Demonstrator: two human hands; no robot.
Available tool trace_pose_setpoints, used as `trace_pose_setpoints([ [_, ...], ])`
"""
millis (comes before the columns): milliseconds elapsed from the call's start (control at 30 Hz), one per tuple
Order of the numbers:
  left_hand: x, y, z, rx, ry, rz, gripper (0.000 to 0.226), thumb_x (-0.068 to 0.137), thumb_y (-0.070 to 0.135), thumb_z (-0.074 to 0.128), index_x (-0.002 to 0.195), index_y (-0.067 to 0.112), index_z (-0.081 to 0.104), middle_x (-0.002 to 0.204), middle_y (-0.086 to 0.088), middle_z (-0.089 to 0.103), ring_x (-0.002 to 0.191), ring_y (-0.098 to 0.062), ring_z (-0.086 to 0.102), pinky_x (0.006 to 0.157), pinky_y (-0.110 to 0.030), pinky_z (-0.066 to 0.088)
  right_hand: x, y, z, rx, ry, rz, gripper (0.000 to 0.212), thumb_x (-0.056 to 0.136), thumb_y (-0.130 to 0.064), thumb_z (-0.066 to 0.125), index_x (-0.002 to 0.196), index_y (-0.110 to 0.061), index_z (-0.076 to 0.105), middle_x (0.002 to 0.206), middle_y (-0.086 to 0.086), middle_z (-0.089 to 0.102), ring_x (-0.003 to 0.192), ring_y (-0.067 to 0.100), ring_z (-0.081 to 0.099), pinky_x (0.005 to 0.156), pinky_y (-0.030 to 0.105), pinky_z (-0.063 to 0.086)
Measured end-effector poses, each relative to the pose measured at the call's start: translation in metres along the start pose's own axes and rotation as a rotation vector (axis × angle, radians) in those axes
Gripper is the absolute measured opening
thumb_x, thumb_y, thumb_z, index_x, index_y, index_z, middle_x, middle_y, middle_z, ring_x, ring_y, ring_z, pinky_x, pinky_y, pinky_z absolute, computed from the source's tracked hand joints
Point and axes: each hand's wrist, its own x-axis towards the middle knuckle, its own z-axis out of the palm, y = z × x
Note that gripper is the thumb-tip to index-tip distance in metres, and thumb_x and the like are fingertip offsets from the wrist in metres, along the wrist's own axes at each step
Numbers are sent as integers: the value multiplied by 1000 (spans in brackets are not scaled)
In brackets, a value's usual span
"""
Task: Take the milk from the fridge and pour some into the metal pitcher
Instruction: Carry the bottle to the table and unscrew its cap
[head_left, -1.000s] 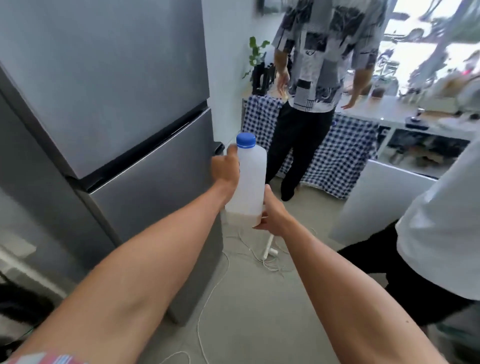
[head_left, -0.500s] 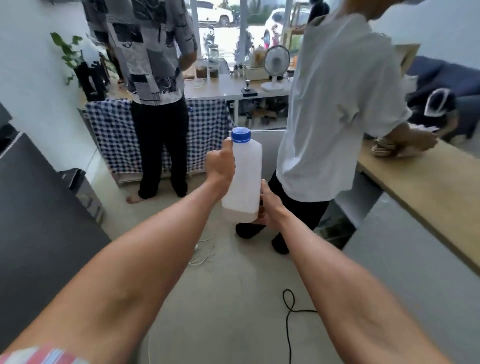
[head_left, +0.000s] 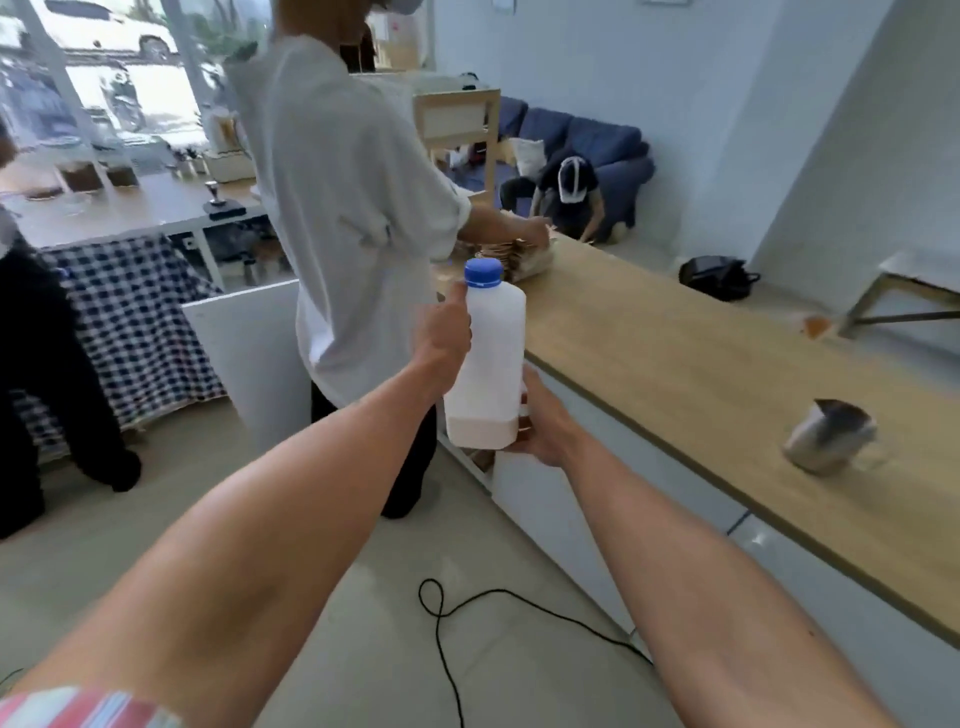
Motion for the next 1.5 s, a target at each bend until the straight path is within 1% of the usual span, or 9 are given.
trace_pose_setpoints([
  [167, -10, -10, 107, 16, -118, -8, 39, 100, 45, 53, 72, 18, 54, 59, 0, 50, 49, -14, 44, 46, -25, 35, -2, -11, -105, 42, 102, 2, 42, 98, -67, 47, 107, -29, 64, 106, 2, 66, 95, 29, 67, 67, 44, 63],
  [433, -42, -29, 267, 64, -357, -35, 47, 102, 46, 54, 67, 16, 51, 55, 1, 47, 51, -16, 40, 54, -30, 35, -5, -6, -257, 205, 315, 6, 55, 97, -72, 42, 106, -23, 67, 101, 5, 70, 93, 29, 69, 88, 54, 59],
  [600, -57, -43, 334, 66, -501, -61, 45, 100, 42, 57, 66, 19, 37, 46, 8, 37, 45, -14, 32, 51, -30, 28, -10, 2, -309, 436, 350, 6, 60, 89, -68, 56, 120, -18, 64, 117, 12, 70, 112, 37, 66, 99, 57, 52],
  [700, -59, -53, 363, 82, -566, -72, 45, 98, 43, 57, 66, 18, 37, 45, 9, 38, 46, -14, 32, 52, -30, 28, -13, 7, -331, 565, 335, 0, 61, 83, -64, 65, 122, -17, 65, 107, 14, 76, 100, 37, 73, 89, 57, 57],
  [800, -57, -61, 386, 93, -623, -59, 49, 97, 44, 57, 61, 19, 34, 48, 5, 37, 46, -15, 30, 52, -31, 26, -8, 9, -350, 505, 430, -1, 59, 90, -71, 53, 117, -20, 68, 93, 7, 80, 90, 30, 75, 68, 43, 63],
  [933, -52, -68, 411, 116, -683, -61, 49, 96, 45, 57, 63, 19, 32, 54, 3, 36, 50, -16, 30, 52, -31, 26, 3, 2, -364, 453, 535, 22, 60, 84, -75, 51, 109, -24, 67, 93, 1, 76, 93, 26, 69, 87, 43, 58],
  [1067, -42, -78, 428, 128, -739, -18, 50, 98, 44, 52, 64, 20, 26, 55, 4, 29, 54, -16, 27, 53, -31, 25, 13, -6, -371, 415, 610, 26, 53, 85, -74, 52, 100, -24, 66, 74, -7, 74, 81, 19, 66, 73, 33, 54],
  [1233, -26, -102, 444, 190, -766, 0, 57, 98, 52, 52, 63, 21, 20, 56, 5, 22, 49, -13, 21, 49, -27, 21, 35, -9, -378, 442, 652, -18, 50, 94, -67, 51, 124, -31, 66, 117, -5, 74, 109, 18, 68, 102, 42, 53],
  [1500, -12, -127, 468, 171, -762, 1, 60, 97, 54, 52, 61, 22, 17, 55, 7, 18, 52, -15, 19, 50, -30, 19, 57, -8, -398, 498, 718, 0, 47, 93, -66, 52, 123, -33, 65, 119, -9, 73, 111, 12, 67, 103, 39, 52],
])
